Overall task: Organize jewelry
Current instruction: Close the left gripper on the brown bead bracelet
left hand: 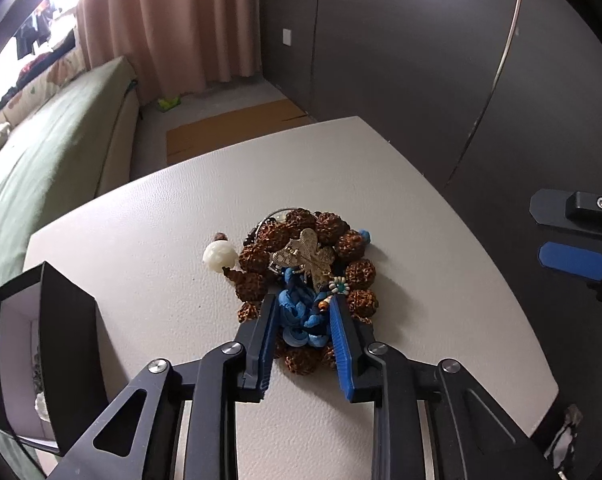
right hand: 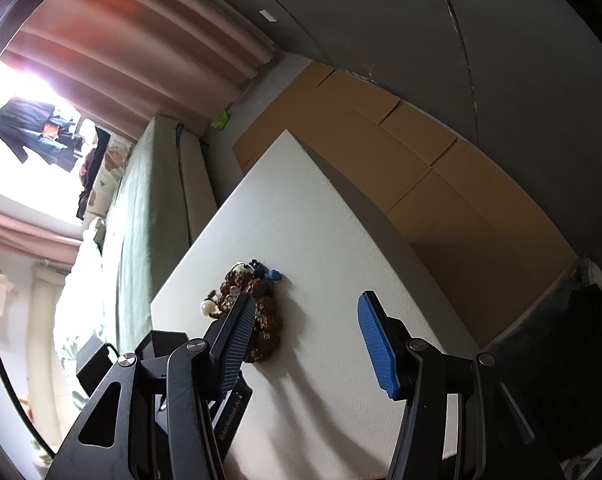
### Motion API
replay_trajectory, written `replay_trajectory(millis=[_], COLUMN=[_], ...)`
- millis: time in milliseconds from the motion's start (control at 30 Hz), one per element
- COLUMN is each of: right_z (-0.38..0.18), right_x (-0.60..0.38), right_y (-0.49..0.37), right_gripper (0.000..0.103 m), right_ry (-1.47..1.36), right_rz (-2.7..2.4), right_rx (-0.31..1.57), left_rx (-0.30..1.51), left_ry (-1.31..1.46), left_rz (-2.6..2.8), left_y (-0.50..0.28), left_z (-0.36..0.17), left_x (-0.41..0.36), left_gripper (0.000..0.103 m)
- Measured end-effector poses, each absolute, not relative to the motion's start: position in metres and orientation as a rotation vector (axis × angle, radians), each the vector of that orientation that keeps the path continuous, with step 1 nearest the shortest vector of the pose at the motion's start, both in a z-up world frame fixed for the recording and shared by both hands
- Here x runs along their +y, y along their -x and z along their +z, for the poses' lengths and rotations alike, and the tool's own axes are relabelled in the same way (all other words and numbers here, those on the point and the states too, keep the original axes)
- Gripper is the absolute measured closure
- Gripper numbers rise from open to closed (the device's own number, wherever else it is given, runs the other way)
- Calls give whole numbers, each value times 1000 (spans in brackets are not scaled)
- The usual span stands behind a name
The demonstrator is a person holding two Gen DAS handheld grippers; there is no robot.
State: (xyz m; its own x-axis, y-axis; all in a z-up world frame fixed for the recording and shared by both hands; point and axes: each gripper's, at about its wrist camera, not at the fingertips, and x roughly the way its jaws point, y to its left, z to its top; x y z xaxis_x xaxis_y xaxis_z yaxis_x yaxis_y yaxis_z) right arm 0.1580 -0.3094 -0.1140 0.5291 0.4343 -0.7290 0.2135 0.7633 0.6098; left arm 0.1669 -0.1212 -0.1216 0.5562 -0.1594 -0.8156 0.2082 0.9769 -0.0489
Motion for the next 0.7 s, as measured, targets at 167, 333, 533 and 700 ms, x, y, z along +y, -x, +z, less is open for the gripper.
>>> replay_trajectory(millis=[167,333,533,700], right_z=[-118,-119,-124,-123], right_x=[-309,-299,-287,-292], right_y=[-163,-167,-172,-170], right_gripper=[48,48,48,48], right_ry=[-718,-689,-665,-680], right_rz=[128,133,139,129], right_rx=[1037,1050,1068,1059], left_rx=[962,959,985,1016], left_ry=[58,115,134,122], left_rz=[-259,-272,-279,-274], left_y=[-166,-166,-171,-174], left_z=[-108,-102,-101,-108], left_x=[-105,-94,-94,-102], left_gripper=[103,103,102,84])
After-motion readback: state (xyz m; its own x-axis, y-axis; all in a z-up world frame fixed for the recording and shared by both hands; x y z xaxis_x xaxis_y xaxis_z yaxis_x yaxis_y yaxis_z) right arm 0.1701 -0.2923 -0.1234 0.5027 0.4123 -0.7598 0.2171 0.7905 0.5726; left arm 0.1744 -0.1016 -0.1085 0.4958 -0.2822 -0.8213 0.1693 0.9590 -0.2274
